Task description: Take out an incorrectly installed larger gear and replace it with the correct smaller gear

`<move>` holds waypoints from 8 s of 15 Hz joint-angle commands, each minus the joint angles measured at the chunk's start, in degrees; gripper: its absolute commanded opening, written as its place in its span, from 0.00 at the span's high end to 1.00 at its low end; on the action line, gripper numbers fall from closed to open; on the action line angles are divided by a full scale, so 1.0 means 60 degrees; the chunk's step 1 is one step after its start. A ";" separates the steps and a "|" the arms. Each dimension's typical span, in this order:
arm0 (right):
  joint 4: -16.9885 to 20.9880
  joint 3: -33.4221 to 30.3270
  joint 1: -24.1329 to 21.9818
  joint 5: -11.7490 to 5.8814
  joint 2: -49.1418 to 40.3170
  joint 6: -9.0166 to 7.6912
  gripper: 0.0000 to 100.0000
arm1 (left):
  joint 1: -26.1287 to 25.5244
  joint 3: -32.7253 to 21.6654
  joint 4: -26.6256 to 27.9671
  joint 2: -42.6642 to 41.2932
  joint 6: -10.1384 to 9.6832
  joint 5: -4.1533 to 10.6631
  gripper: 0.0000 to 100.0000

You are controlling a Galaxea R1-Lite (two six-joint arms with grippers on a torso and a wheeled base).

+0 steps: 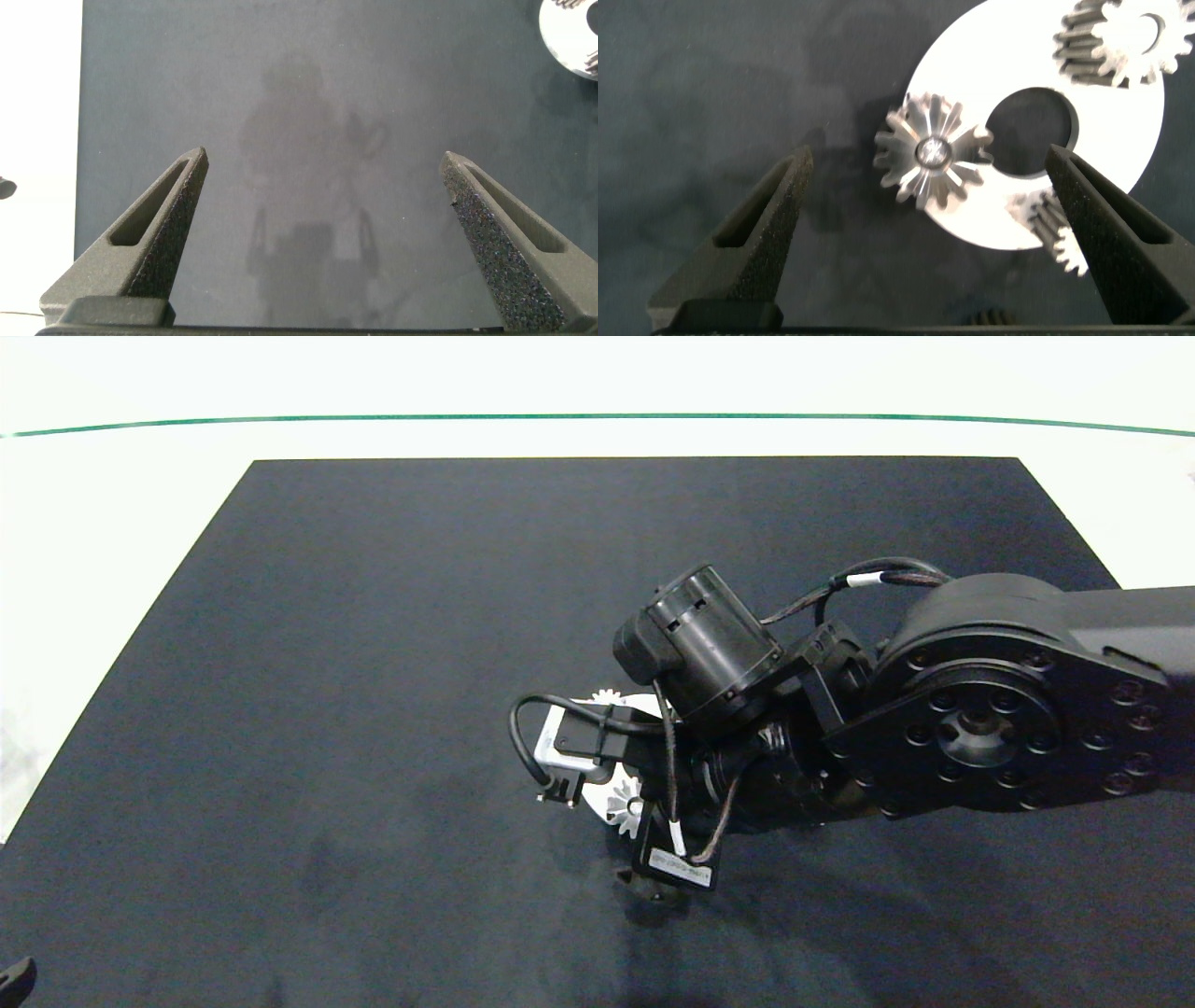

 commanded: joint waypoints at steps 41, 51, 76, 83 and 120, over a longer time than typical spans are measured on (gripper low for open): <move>0.0417 -0.0565 -0.0161 0.0023 0.0815 -0.0149 0.66 | 0.0001 0.0115 0.0038 -0.0214 -0.0181 0.0005 0.00; 0.0402 -0.0639 -0.0147 0.0126 0.0610 -0.0105 0.69 | 0.0001 0.0262 0.0038 -0.0287 -0.0152 0.0020 0.00; 0.1105 -0.0507 -0.3428 0.0228 -0.1631 0.1535 0.69 | 0.0031 0.0936 0.0038 -0.0610 -0.0049 0.0020 0.00; 0.0636 -0.0419 -0.5025 0.0375 -0.1031 0.1960 0.69 | 0.0031 0.0950 0.0038 -0.0712 -0.0005 0.0020 0.00; -0.0550 0.2569 -0.4175 0.1898 -0.3404 0.1125 0.00 | 0.0031 0.1082 0.0199 -0.1122 0.0170 0.0064 0.00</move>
